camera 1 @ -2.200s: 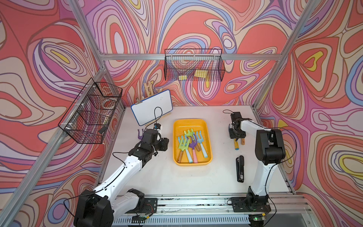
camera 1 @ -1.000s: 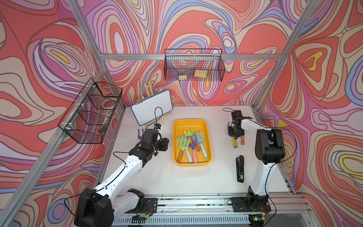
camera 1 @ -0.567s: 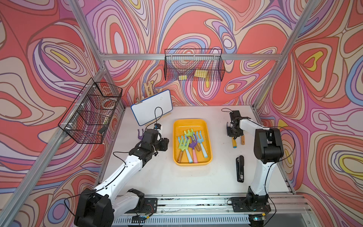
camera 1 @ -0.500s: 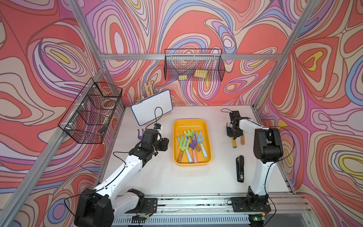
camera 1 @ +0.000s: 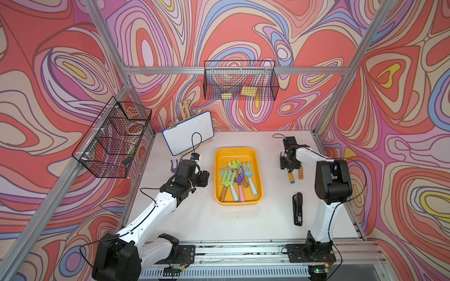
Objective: Take the hand rake out of the storage box
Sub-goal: Adjust the rake at the center of the board, then pick up the rake from the storage box.
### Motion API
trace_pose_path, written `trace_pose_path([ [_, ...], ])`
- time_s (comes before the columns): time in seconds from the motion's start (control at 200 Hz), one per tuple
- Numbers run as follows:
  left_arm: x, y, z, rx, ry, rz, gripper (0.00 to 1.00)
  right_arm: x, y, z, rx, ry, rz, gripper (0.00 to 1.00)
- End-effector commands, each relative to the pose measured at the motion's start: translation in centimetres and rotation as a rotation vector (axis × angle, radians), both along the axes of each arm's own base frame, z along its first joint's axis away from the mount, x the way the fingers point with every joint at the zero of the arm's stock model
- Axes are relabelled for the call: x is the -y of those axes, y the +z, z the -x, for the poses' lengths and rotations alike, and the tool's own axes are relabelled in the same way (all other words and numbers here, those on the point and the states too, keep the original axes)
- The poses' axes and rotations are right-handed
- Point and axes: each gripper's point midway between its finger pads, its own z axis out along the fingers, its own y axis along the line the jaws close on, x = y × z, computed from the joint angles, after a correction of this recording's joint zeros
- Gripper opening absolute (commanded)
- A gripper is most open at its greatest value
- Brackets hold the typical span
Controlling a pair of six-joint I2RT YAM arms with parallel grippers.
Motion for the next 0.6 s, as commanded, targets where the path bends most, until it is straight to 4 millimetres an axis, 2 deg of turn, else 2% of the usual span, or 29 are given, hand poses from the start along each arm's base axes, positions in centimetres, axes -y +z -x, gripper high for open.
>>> trace_pose_path([
  [0.0,-0.2,-0.2,0.1,-0.002,0.008,-0.011,0.52,-0.9,4.9,-0.4,0.131,-0.002,-0.026,0.69],
  [0.075,-0.1,0.2,0.4,0.008,0.002,0.005,0.52,-2.5,6.7,0.0,0.175,0.028,-0.078,0.73],
  [0.095,-0.1,0.3,0.4,0.011,0.001,0.010,0.52,-3.1,6.6,0.1,0.173,0.041,-0.091,0.73],
  [0.105,-0.1,0.4,0.5,0.012,0.000,0.011,0.52,-3.3,7.5,0.2,0.194,0.047,-0.098,0.73],
  [0.135,0.0,0.6,0.6,0.015,-0.001,0.017,0.52,-4.1,8.3,0.5,0.209,0.066,-0.114,0.73],
  [0.376,0.6,1.7,1.3,0.043,-0.016,0.082,0.48,-10.5,12.0,3.5,0.243,0.220,-0.176,0.70],
  [0.521,1.4,2.1,1.7,0.055,-0.041,0.125,0.45,-14.5,14.7,5.3,0.291,0.303,-0.304,0.57],
  [0.596,1.9,2.2,1.9,0.055,-0.053,0.134,0.45,-16.8,14.9,6.7,0.276,0.359,-0.354,0.52],
])
